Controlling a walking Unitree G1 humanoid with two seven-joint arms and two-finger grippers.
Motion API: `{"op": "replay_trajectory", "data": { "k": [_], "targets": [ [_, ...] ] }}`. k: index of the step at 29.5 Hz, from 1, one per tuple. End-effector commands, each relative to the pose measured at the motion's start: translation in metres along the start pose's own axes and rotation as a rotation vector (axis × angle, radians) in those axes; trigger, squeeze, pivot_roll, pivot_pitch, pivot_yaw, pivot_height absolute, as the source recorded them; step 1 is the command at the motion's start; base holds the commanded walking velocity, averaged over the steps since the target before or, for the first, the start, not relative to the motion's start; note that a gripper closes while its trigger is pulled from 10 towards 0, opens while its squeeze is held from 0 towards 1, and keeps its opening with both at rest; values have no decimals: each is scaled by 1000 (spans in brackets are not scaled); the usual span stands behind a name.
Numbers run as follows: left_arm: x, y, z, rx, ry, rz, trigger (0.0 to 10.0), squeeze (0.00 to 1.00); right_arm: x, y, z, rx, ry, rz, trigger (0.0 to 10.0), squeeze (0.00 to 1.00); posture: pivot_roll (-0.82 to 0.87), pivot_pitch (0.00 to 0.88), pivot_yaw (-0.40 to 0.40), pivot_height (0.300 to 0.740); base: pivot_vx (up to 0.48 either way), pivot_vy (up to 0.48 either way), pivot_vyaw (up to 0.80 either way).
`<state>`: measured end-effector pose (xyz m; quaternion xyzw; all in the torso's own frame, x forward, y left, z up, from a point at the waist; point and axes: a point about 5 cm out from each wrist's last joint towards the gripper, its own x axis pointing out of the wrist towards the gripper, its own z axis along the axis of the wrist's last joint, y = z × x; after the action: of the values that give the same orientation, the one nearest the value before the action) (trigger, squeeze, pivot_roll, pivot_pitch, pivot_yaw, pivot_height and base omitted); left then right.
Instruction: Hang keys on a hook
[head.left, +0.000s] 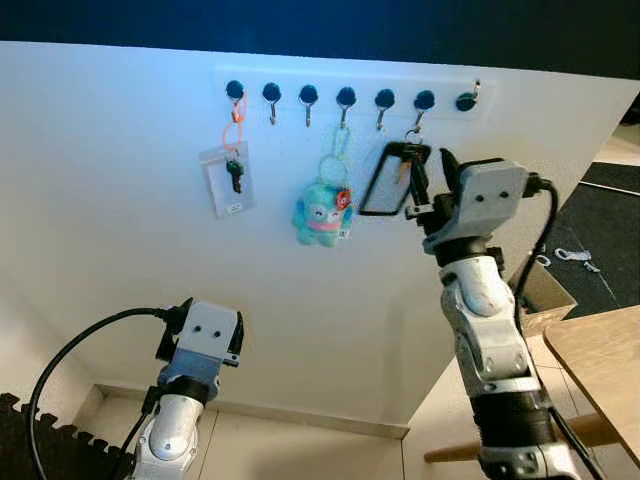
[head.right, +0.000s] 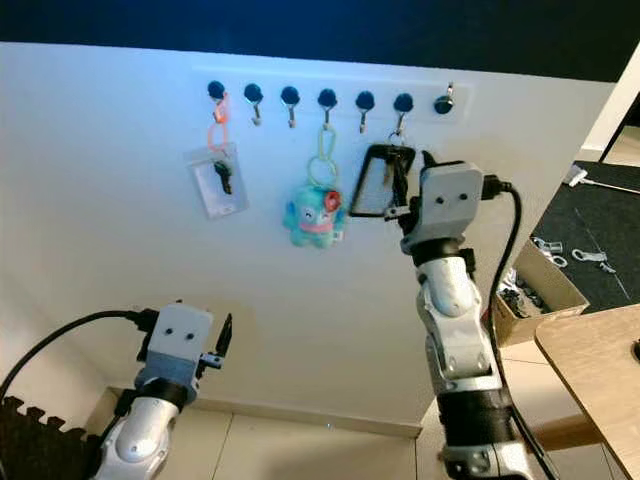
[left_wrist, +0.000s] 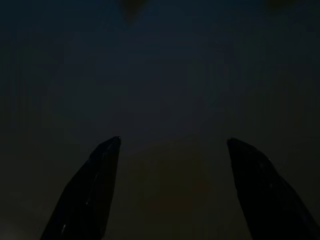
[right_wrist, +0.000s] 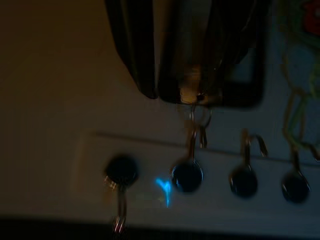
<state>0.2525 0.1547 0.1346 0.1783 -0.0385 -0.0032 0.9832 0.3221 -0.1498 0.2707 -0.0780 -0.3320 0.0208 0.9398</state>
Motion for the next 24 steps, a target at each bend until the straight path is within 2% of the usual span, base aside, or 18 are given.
{"op": "replay_trajectory", "data": {
  "k": [1,2,4,5,6,7,10,11,12,13,14,15,17,21,24],
  "targets": [
    [-4,-3,-5,0,27,-3,10000,0,-13,-7,-13,-37,53,-21,10000,0,143,159,-9,740,0,0,0],
    [-4,-3,-5,0,28,-2,10000,0,-22,-10,-22,-60,96,-27,10000,0,141,160,-11,740,0,0,0],
    [-6,-3,-7,2,33,0,10000,0,-60,-16,-56,-121,258,-39,10000,0,138,162,-15,740,0,0,0],
    [-6,-3,-7,2,33,0,10000,0,-60,-16,-56,-121,258,-39,10000,0,138,162,-15,740,0,0,0],
    [-6,-2,-7,2,35,0,10000,0,-77,-18,-67,-139,316,-41,10000,0,137,163,-14,740,0,0,0],
    [-8,-2,-9,5,41,-2,10000,0,-121,-20,-93,-134,482,-47,10000,0,132,164,-12,740,0,0,0],
    [-8,-2,-10,6,43,-2,10000,0,-131,-20,-98,-128,517,-49,10000,0,132,164,-12,740,0,0,0],
    [-10,-1,-13,13,54,-11,10000,0,-161,-20,-112,-63,639,-92,10000,0,119,167,-2,740,0,0,0],
    [-11,-1,-15,19,62,-18,10000,0,-181,-19,-120,-18,718,-126,10000,0,118,167,-1,740,0,0,0],
    [-11,-1,-15,19,62,-18,10000,0,-181,-19,-120,-18,718,-126,10000,0,118,167,-1,740,0,0,0],
    [-13,0,-19,26,75,-28,10000,0,-198,-15,-124,23,776,-142,10000,0,112,167,4,740,0,0,0],
    [-14,1,-24,29,93,-35,10000,0,-207,-9,-125,58,803,-144,10000,0,107,166,9,740,0,0,0],
    [-17,4,-33,5,139,-25,10000,0,-199,6,-115,75,742,-52,10000,0,106,164,11,740,0,0,0],
    [-17,5,-32,2,139,-19,10000,0,-188,12,-107,29,667,20,10000,0,107,163,10,740,0,0,0],
    [-17,5,-32,2,139,-19,10000,0,-188,12,-107,29,667,20,10000,0,107,163,10,740,0,0,0]
  ]
}}
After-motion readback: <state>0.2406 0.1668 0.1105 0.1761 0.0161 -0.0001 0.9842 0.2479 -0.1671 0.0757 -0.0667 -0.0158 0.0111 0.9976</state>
